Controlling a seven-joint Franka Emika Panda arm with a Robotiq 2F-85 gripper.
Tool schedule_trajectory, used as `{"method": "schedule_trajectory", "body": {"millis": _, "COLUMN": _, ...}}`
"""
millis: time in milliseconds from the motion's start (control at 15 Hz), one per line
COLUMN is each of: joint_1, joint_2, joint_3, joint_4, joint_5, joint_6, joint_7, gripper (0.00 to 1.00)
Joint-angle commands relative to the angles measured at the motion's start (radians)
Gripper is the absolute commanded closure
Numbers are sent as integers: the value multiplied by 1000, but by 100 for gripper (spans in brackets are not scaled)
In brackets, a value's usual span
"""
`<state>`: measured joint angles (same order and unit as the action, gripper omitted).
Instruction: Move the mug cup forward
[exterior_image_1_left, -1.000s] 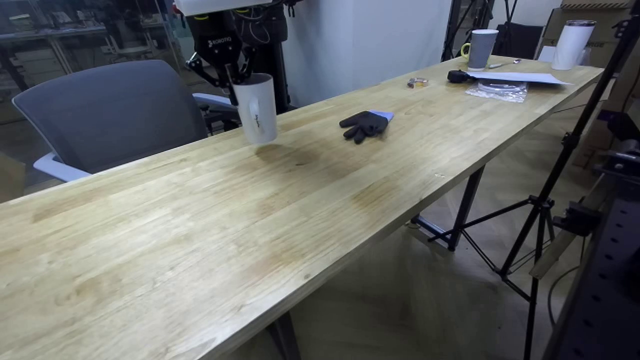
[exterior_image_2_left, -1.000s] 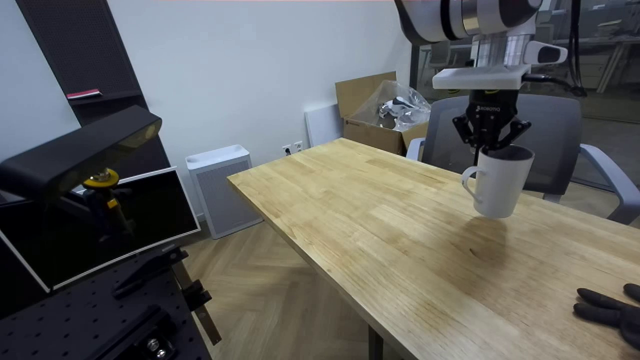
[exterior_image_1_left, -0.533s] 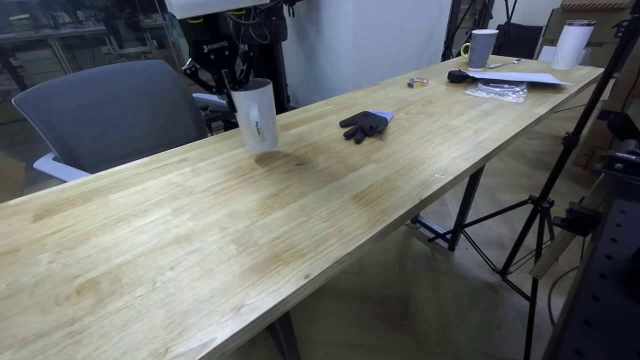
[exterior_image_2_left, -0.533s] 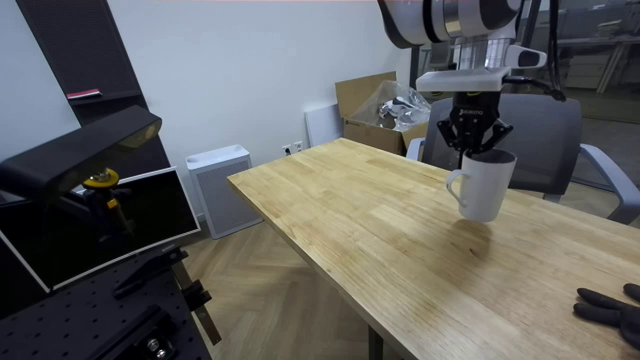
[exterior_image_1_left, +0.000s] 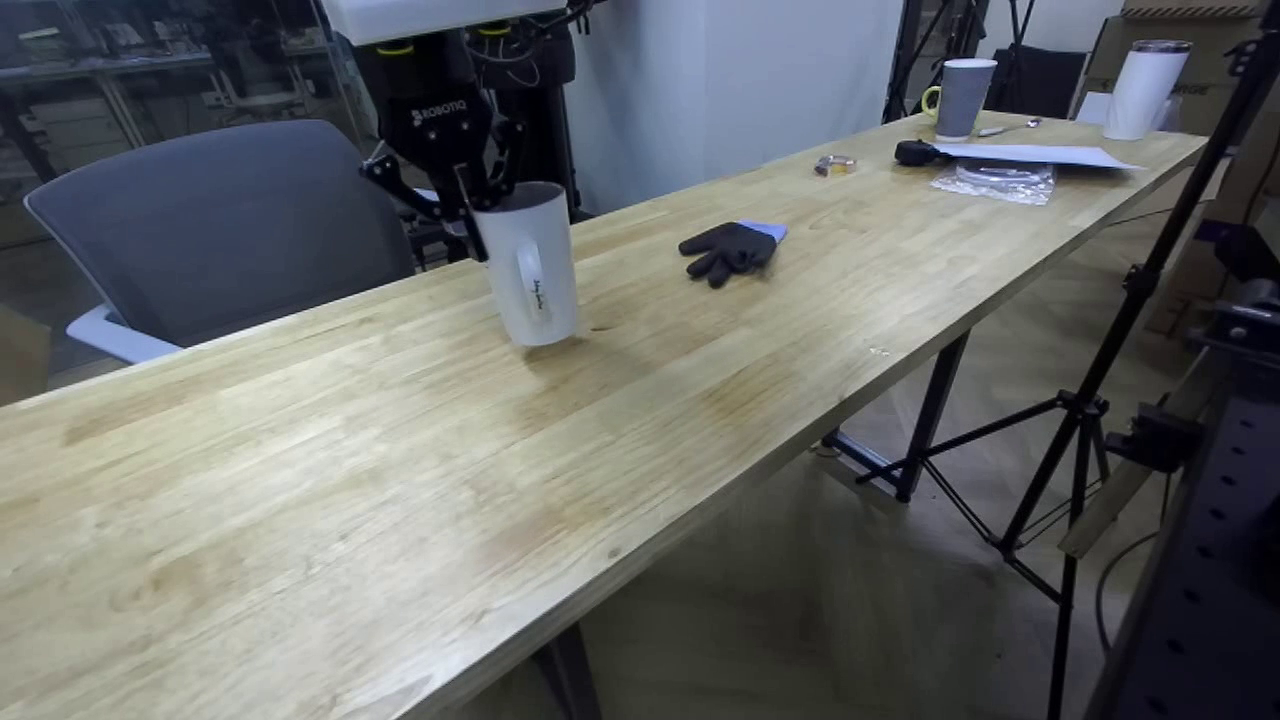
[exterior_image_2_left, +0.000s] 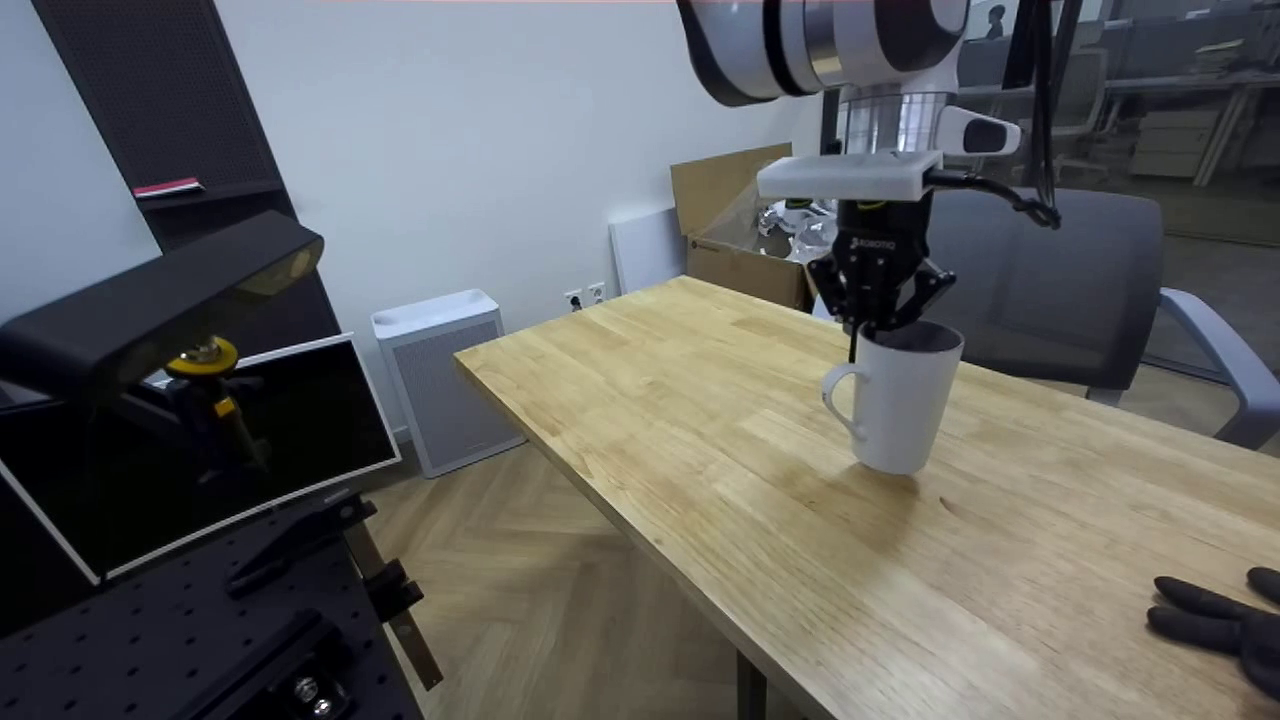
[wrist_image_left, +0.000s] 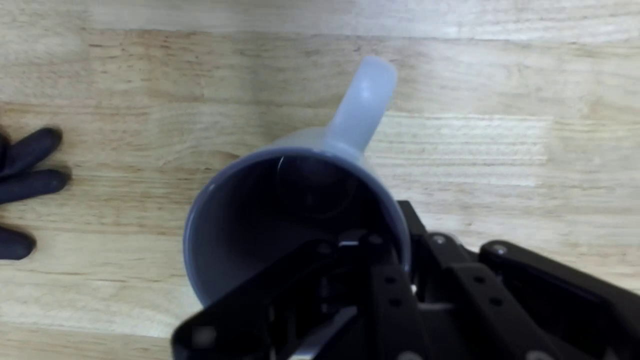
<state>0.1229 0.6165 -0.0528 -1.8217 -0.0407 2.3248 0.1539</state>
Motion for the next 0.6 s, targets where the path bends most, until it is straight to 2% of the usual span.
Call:
{"method": "schedule_trajectory", "body": {"millis": 0, "joint_1": 9, "joint_2": -139, "joint_3": 3, "joint_4": -190, "joint_5": -19, "joint_6": 58, "joint_7": 42, "gripper": 97}}
{"method": "schedule_trajectory", "body": {"millis": 533, "joint_1": 11, "joint_2": -244, "joint_3": 2, "joint_4": -449, "joint_5": -25, "joint_6": 283, "joint_7": 53, "gripper": 97}}
